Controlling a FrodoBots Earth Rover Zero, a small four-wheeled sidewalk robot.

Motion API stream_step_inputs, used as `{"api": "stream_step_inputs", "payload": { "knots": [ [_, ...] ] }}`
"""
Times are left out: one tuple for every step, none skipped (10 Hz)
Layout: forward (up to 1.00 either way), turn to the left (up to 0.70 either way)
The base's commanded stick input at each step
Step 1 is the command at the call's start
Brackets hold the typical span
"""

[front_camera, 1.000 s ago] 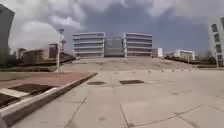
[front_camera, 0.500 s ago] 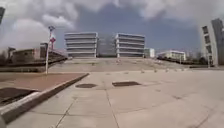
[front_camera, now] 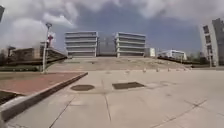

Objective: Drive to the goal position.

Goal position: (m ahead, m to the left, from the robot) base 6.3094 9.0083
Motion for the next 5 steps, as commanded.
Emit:
{"api": "stream_step_inputs", "payload": {
  "knots": [
    [1.00, 0.40],
    [1.00, 0.06],
    [1.00, 0.00],
    [1.00, 0.00],
    [1.00, 0.00]
  ]
}}
